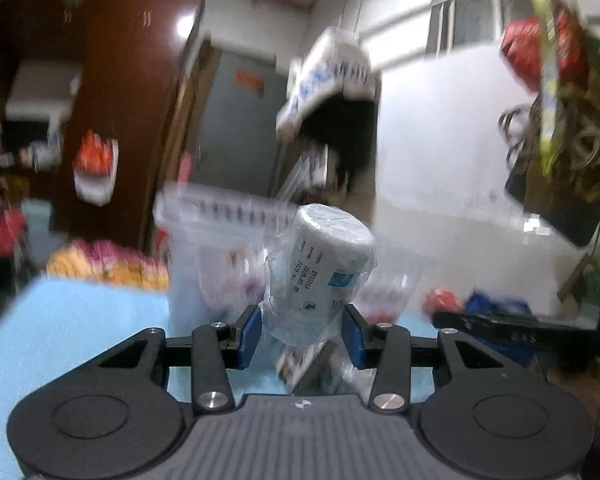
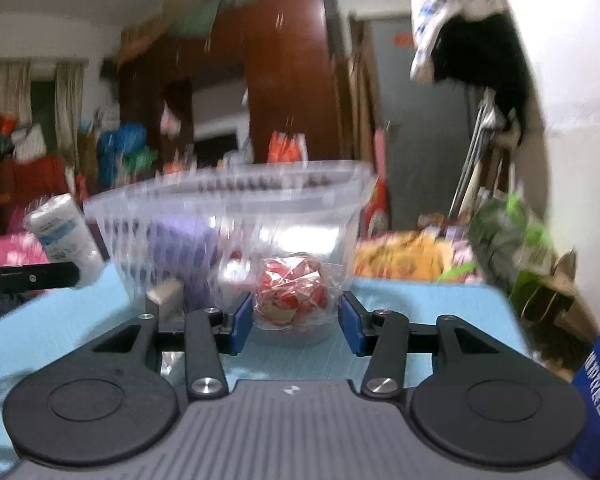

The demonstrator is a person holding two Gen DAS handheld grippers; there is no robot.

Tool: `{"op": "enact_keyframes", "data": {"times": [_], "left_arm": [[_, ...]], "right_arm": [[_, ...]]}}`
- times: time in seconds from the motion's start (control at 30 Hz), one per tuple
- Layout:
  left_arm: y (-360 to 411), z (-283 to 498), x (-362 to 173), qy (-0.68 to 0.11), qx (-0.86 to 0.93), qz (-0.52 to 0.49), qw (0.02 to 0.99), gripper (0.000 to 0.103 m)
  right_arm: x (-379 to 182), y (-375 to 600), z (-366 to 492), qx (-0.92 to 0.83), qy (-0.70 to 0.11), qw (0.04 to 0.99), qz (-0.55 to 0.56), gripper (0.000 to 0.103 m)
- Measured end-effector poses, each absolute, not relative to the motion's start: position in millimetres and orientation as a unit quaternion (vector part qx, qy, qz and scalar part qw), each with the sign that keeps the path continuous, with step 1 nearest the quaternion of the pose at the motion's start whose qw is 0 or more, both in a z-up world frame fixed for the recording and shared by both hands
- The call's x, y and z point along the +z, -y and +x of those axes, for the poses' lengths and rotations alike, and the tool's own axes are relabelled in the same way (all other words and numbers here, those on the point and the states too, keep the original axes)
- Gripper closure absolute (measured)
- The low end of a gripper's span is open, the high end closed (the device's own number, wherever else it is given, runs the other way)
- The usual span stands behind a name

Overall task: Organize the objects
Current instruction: 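Lift both held items over the white basket and open both grippers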

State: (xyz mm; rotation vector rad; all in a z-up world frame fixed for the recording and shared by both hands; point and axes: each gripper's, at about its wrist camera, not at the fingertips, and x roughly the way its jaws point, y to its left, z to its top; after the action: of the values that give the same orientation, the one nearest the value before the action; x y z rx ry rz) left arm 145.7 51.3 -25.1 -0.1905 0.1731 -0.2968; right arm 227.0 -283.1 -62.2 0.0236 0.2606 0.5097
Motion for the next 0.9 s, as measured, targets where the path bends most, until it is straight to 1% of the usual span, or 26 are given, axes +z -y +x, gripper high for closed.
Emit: {"op": "enact_keyframes", "data": {"times": [0.1,0.2,0.27,0.33,0.43,0.47,0.5,0.53,0.57,0.63,0.67,0.7,0.73,0.77,0.8,0.83,0.9], "left_arm": [[-50,143,5,-0.072,-0.152,-0.091,0.982,0.056],[-43,163,48,-0.068,-0.146,-0.080,0.984,0.056],[-36,181,69,-0.065,-0.134,-0.068,0.987,0.056],[-30,202,82,-0.077,-0.123,-0.063,0.987,0.056],[-25,232,83,-0.113,-0.109,-0.061,0.986,0.056],[-25,243,80,-0.133,-0.102,-0.063,0.984,0.055],[-24,257,77,-0.156,-0.095,-0.065,0.981,0.053],[-23,269,73,-0.183,-0.081,-0.060,0.978,0.048],[-23,274,69,-0.195,-0.067,-0.055,0.977,0.047],[-25,264,65,-0.186,-0.063,-0.049,0.979,0.047],[-27,254,64,-0.177,-0.076,-0.053,0.980,0.042],[-29,242,63,-0.169,-0.091,-0.061,0.980,0.039],[-31,226,61,-0.159,-0.104,-0.067,0.979,0.034],[-32,212,58,-0.148,-0.113,-0.067,0.980,0.027],[-32,198,53,-0.140,-0.120,-0.062,0.981,0.024],[-32,185,44,-0.141,-0.123,-0.055,0.981,0.022],[-34,172,24,-0.147,-0.129,-0.053,0.979,0.022]], "right_arm": [[-34,297,208,0.277,-0.077,0.956,0.055,0.053],[11,280,208,0.291,-0.051,0.955,0.023,0.053],[37,261,221,0.290,-0.051,0.956,-0.011,0.053],[56,244,240,0.291,-0.068,0.954,-0.033,0.053],[66,226,266,0.277,-0.088,0.955,-0.063,0.051],[66,222,275,0.280,-0.099,0.953,-0.064,0.049],[64,219,284,0.285,-0.109,0.950,-0.063,0.038],[61,217,289,0.284,-0.113,0.950,-0.067,0.018],[57,215,292,0.269,-0.115,0.953,-0.075,0.012],[49,216,286,0.253,-0.115,0.957,-0.085,0.010],[46,222,281,0.264,-0.114,0.955,-0.078,0.009],[43,232,272,0.276,-0.111,0.953,-0.062,0.002],[39,241,265,0.285,-0.110,0.951,-0.045,0.000],[33,250,254,0.294,-0.106,0.949,-0.028,0.000],[27,257,247,0.302,-0.107,0.947,-0.019,0.000],[21,259,245,0.310,-0.116,0.943,-0.018,0.000],[0,256,243,0.316,-0.155,0.936,-0.033,0.000]]}}
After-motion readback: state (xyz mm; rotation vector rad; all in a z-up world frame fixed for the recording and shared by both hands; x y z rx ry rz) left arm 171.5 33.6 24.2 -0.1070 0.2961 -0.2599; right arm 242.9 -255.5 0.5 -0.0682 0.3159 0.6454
